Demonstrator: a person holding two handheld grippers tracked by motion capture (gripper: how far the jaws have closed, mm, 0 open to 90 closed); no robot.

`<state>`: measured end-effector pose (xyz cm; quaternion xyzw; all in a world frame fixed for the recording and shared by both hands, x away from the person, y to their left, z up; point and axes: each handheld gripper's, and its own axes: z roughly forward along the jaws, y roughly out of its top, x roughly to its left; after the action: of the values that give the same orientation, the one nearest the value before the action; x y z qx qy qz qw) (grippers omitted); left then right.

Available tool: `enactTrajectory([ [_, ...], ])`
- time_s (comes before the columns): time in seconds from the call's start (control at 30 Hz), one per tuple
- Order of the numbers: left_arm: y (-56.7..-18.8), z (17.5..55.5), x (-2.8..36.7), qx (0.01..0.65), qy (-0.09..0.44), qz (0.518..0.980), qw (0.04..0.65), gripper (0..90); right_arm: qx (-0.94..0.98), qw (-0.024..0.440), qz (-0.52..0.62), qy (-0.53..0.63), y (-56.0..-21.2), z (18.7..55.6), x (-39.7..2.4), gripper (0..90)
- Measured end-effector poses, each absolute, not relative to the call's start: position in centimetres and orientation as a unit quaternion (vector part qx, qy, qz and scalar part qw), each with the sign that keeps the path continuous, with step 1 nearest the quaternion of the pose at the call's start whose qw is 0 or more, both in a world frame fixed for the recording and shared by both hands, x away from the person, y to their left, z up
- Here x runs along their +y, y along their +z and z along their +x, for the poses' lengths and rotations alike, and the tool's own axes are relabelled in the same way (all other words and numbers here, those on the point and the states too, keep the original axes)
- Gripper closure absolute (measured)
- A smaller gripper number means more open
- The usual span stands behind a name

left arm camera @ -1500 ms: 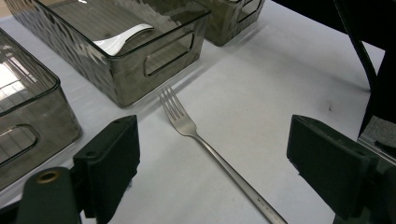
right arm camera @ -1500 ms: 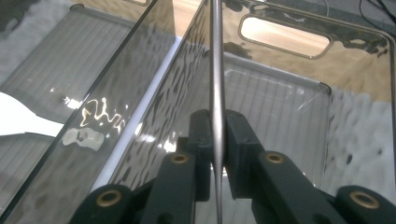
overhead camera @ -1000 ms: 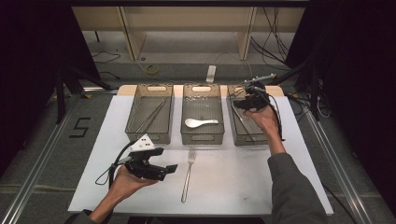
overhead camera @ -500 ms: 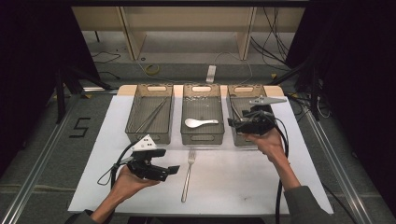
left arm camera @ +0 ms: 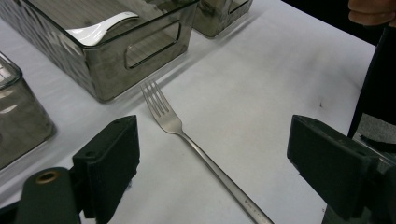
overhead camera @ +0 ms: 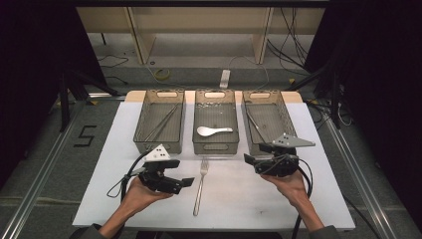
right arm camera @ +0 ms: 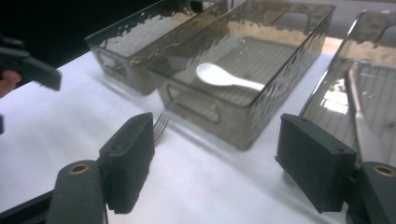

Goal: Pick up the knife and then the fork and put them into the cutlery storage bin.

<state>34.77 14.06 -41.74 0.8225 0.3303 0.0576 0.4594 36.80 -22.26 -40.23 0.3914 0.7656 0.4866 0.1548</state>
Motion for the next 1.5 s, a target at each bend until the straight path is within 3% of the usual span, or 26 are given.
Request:
enactTrajectory([
  [0.17,-42.0,34.7,13.5,0.321,0.045,0.828,0.457,18.5,0.763,0.150,0.387,0.496,-41.0,35.1,-22.5,28.0],
  [0.3,-42.3,34.4,12.7,0.305,0.032,0.840,0.448,26.2,0.765,0.150,0.384,0.495,-41.3,33.9,-22.6,27.6],
  [0.5,-42.8,34.1,11.1,0.284,0.021,0.859,0.425,45.6,0.769,0.145,0.384,0.491,-41.9,32.9,-22.8,26.7],
  [0.67,-43.9,33.9,9.6,0.260,0.003,0.885,0.387,67.0,0.771,0.142,0.387,0.485,-42.4,32.3,-22.8,26.7],
  [0.9,-45.3,33.6,8.4,0.241,-0.004,0.909,0.340,84.3,0.782,0.136,0.378,0.477,-42.8,32.0,-22.3,27.0],
  [1.03,-46.2,33.5,7.7,0.232,-0.008,0.921,0.314,88.4,0.784,0.133,0.376,0.477,-42.8,31.9,-22.1,27.2],
  [1.5,-46.9,33.8,7.7,0.234,-0.016,0.937,0.258,89.0,0.787,0.133,0.368,0.477,-42.7,31.7,-22.0,27.6],
])
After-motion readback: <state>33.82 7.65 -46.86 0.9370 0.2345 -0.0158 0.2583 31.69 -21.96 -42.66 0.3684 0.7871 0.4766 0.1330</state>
